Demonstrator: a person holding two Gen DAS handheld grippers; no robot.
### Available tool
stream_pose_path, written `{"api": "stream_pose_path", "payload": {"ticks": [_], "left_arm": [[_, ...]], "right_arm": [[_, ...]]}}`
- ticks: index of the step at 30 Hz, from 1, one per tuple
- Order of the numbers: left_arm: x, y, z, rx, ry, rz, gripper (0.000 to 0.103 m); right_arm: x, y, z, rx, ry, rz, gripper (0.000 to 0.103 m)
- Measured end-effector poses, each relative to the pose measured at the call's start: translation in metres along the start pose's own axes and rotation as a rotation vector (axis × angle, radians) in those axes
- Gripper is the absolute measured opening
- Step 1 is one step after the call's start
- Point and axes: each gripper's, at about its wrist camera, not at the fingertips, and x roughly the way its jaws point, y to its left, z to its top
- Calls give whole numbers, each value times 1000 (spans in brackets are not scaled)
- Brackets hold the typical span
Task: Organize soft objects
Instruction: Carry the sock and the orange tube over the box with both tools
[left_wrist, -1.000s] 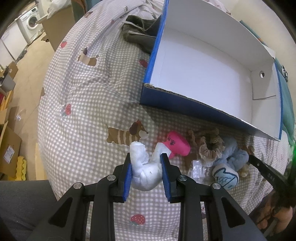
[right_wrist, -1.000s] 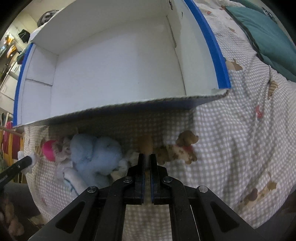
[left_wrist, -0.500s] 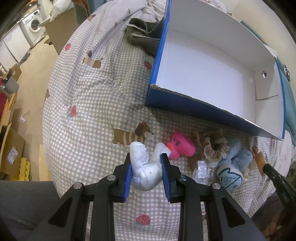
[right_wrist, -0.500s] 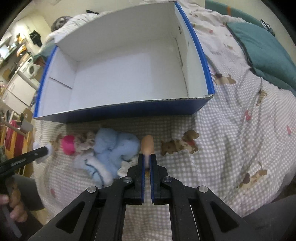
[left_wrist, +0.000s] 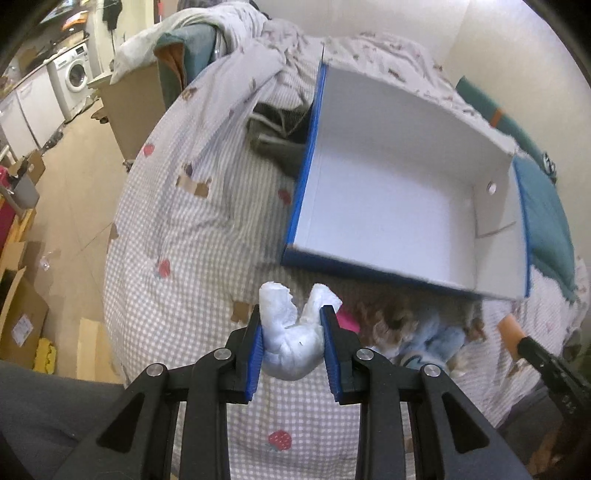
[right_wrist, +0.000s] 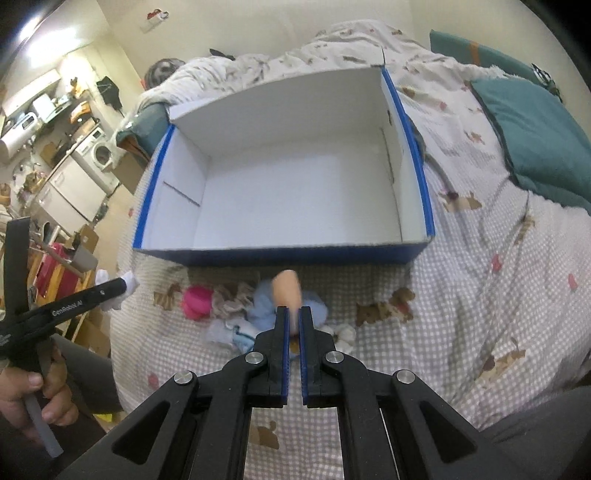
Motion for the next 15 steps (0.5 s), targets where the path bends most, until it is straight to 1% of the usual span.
{"api": "stream_pose_path", "payload": {"ticks": [7,11,15], "left_arm": [[-6,-18,29,39,-41,-2,26],[2,-30,46,75,-43,19,26],[8,-43,61,95,-53,15,26]], "right_arm": [[11,-4,33,-10,-43,5,6],[20,-5,58,-11,-71,12,6],[33,-5,78,-12,-89,28,6]]}}
